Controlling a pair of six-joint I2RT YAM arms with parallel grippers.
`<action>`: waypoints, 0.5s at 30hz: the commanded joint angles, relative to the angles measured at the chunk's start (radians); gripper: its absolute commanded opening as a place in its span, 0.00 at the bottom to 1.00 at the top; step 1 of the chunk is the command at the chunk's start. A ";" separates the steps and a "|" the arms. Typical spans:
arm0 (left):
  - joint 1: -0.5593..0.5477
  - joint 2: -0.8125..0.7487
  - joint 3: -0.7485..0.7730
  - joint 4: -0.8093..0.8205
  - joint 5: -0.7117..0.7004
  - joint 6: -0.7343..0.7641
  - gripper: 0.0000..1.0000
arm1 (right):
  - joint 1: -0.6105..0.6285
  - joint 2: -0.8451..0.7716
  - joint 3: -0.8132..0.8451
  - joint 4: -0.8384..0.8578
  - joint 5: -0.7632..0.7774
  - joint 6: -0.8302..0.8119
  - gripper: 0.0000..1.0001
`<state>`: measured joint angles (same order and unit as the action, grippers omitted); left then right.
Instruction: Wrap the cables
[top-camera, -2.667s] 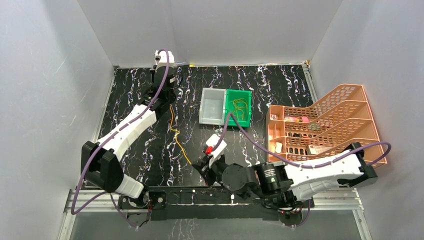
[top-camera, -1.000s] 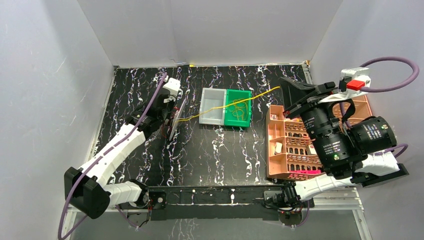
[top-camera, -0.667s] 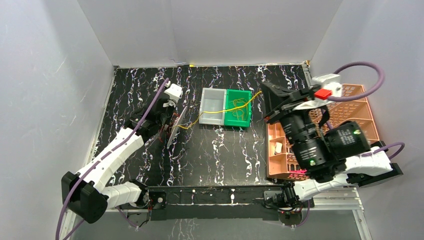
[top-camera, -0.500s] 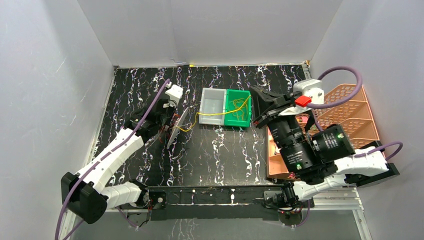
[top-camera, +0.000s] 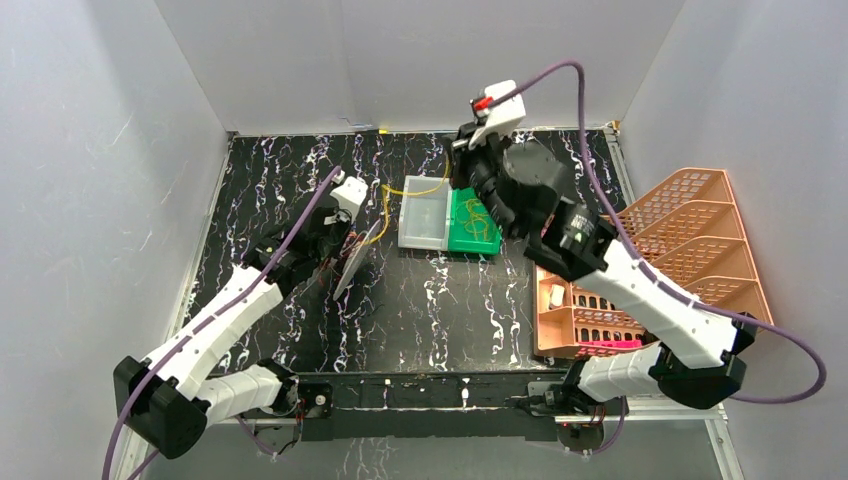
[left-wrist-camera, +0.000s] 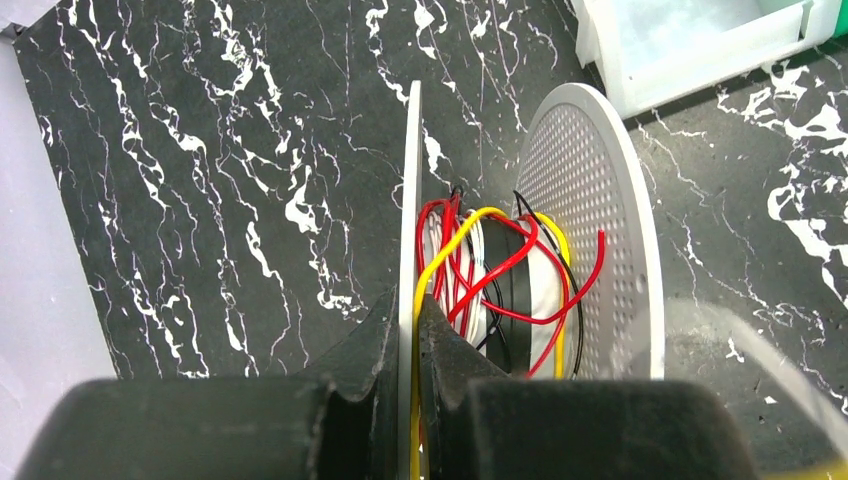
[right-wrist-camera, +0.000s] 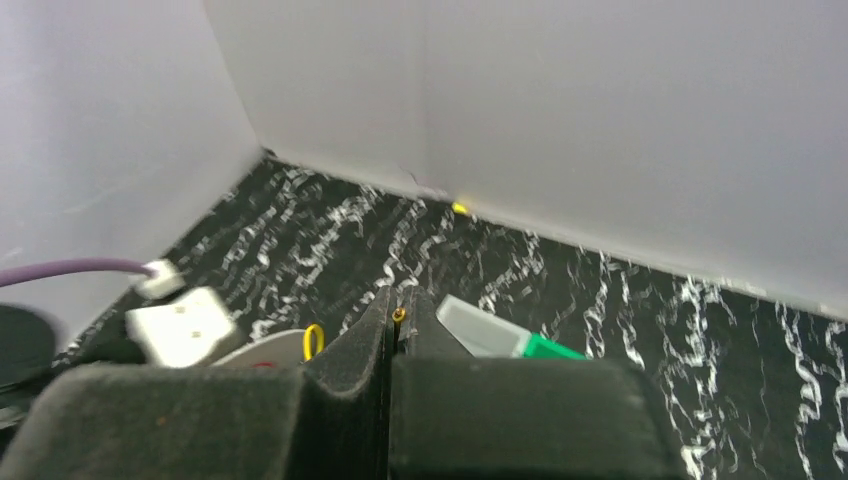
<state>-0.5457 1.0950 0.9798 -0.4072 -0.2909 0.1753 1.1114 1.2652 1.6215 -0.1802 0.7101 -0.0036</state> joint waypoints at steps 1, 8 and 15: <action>-0.002 -0.078 -0.006 0.002 -0.005 0.010 0.00 | -0.245 -0.028 0.004 -0.100 -0.328 0.244 0.00; -0.004 -0.149 0.030 -0.077 0.064 0.004 0.00 | -0.665 -0.010 -0.086 -0.103 -0.632 0.413 0.00; -0.005 -0.206 0.116 -0.206 0.172 0.010 0.00 | -0.916 0.002 -0.276 -0.015 -0.860 0.524 0.00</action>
<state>-0.5457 0.9493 1.0027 -0.5632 -0.1982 0.1795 0.2733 1.2766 1.4113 -0.2859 0.0288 0.4252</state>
